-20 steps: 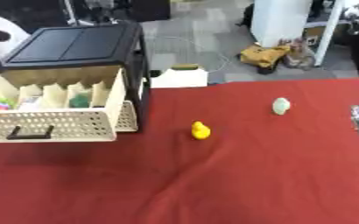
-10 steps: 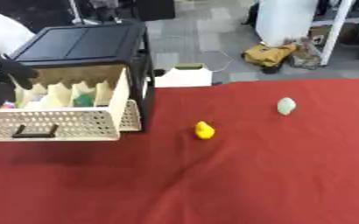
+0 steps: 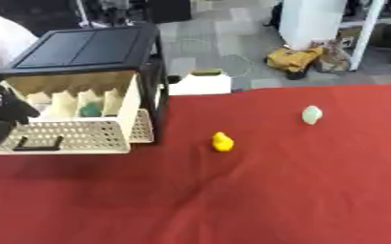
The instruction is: Pick up objects from table and place into drawer.
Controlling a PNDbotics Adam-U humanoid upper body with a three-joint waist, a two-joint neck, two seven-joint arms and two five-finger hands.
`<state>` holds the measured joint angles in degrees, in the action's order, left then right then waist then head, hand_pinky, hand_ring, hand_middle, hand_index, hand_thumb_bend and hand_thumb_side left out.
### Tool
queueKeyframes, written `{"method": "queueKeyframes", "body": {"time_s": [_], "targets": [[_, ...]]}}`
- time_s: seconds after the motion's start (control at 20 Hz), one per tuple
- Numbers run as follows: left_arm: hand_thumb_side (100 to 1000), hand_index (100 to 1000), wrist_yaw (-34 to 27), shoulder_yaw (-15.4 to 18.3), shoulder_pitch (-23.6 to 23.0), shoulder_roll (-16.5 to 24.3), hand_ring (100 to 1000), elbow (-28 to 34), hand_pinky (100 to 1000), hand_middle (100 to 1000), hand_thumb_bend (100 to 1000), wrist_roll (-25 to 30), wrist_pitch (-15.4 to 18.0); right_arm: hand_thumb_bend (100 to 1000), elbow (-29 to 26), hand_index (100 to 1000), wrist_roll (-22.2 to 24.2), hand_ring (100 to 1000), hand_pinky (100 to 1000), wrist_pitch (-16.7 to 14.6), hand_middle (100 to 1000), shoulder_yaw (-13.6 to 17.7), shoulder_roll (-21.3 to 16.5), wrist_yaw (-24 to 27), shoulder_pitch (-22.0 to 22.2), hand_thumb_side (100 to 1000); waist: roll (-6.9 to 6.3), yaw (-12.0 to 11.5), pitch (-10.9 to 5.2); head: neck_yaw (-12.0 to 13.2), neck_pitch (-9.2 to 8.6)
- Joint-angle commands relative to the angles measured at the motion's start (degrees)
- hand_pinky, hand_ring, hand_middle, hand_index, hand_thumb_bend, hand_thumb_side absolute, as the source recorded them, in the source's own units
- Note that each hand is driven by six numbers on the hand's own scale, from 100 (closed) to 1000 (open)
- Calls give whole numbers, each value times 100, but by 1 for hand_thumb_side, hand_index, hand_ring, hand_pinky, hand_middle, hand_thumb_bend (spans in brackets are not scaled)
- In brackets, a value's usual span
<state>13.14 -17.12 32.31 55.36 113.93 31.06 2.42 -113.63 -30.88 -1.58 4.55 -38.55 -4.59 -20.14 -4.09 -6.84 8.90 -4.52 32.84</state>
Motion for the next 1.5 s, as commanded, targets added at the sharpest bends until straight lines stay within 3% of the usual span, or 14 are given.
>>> {"method": "queueKeyframes", "body": {"time_s": [0.05,0.5,0.95,1.5], "targets": [[1000,839,-95,-10,-1,283,595,66,579,634,100,298,-78,118,-96,791,-61,727,667,-11,595,91,-150,0,-48,665,18,-1,-66,-57,113],[1000,873,-400,-175,-67,260,567,66,575,631,100,871,-382,126,-96,789,-135,725,667,-18,591,159,-54,0,41,651,83,12,-46,-58,294],[1000,896,-555,-374,25,57,556,66,580,633,100,1095,-790,124,-96,787,-160,724,668,-44,588,188,16,20,43,645,137,38,-20,6,558],[1000,932,-461,-639,60,31,593,66,587,690,100,1480,-1471,126,-96,784,-202,724,670,-24,585,228,64,33,66,626,123,78,30,87,532]]}}
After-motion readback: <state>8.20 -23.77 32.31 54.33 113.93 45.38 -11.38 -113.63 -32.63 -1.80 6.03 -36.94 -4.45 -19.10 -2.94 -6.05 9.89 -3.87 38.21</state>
